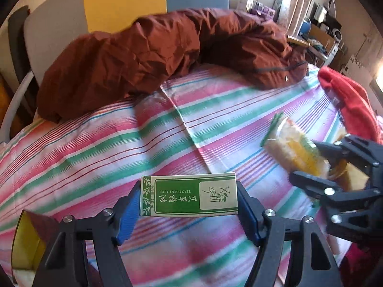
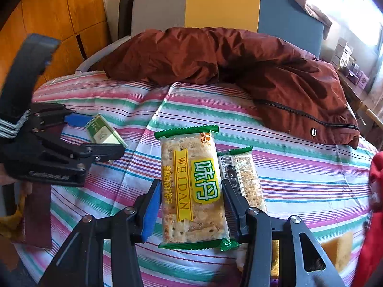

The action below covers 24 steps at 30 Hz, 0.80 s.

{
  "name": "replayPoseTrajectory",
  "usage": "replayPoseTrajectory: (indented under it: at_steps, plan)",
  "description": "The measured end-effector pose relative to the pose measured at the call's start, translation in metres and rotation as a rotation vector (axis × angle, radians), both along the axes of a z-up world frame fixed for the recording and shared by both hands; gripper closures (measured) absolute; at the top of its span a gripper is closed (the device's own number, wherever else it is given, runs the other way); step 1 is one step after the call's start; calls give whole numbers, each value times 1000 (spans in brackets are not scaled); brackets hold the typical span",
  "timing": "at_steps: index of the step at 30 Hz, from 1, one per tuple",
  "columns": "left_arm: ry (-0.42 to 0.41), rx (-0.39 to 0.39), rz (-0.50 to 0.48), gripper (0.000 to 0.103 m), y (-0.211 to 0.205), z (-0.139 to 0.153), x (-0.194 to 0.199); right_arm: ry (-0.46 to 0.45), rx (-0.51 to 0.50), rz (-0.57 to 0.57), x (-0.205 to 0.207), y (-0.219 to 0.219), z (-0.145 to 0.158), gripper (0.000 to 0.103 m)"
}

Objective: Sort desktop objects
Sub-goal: 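Carry the cracker packet and green box to the gold tray and release both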

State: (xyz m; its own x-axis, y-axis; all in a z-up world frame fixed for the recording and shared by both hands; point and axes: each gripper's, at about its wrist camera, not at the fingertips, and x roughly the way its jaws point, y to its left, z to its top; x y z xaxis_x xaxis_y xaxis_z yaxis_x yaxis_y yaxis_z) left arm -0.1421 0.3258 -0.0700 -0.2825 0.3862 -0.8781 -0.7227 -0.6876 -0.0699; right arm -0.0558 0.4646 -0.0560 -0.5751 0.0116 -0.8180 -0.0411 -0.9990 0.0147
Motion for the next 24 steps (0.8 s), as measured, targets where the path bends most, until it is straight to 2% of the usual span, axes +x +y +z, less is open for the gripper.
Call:
replayPoseTrajectory:
  at_steps: [8,12,15,21,24]
  plan:
    - [8,132,104,30,-37,45,29,43,-87,61,7,-14,7,54]
    - [11,182,190,29,-80,65,40,76,-148,100,12,-23,16,54]
    - [47,198,269,29,-117,77,47,91,-189,130,14,-31,22,54]
    - [66,207,419,29,-191,78,56,101,-309,181,20,-47,32,54]
    - [63,208,498,29,-227,74,59,94,-315,206,23,-61,36,54]
